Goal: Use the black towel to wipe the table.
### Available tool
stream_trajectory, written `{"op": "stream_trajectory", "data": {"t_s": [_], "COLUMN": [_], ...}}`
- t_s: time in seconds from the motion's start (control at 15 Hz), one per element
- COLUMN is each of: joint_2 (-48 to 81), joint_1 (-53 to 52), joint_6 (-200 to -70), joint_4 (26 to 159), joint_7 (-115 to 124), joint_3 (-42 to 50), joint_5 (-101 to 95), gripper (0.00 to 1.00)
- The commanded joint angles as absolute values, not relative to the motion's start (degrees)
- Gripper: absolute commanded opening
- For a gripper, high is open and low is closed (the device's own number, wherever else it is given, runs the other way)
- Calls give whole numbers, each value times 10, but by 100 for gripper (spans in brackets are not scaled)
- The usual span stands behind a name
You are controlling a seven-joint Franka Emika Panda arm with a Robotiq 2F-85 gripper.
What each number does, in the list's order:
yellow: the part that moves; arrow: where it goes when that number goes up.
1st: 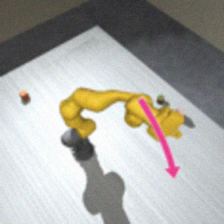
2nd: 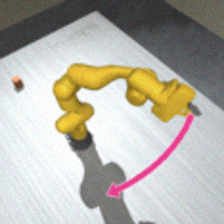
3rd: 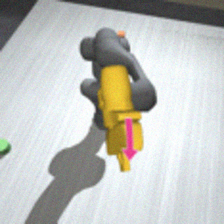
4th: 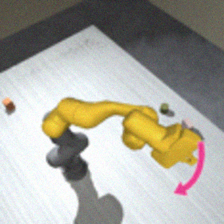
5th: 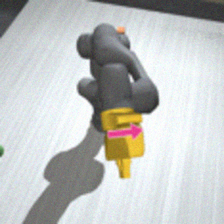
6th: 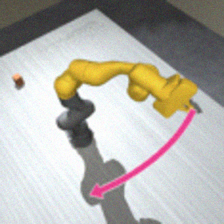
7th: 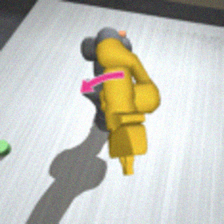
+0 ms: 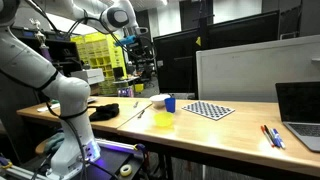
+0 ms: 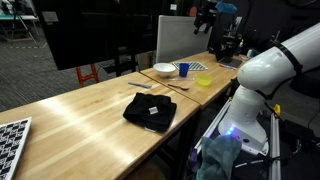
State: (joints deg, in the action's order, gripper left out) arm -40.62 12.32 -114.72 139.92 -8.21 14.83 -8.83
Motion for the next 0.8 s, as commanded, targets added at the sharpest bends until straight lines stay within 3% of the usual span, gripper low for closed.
{"op": "stream_trajectory", "data": {"t_s": [0.0,0.73], "joint_2": [-405,-395], "joint_1": [125,111], "joint_6": [-1145,-1150], "joint_4": [1397,1407], "joint_7": [-84,-86], "joint_3": [146,137], "joint_5": [-86,-80], "gripper": [100,100]}}
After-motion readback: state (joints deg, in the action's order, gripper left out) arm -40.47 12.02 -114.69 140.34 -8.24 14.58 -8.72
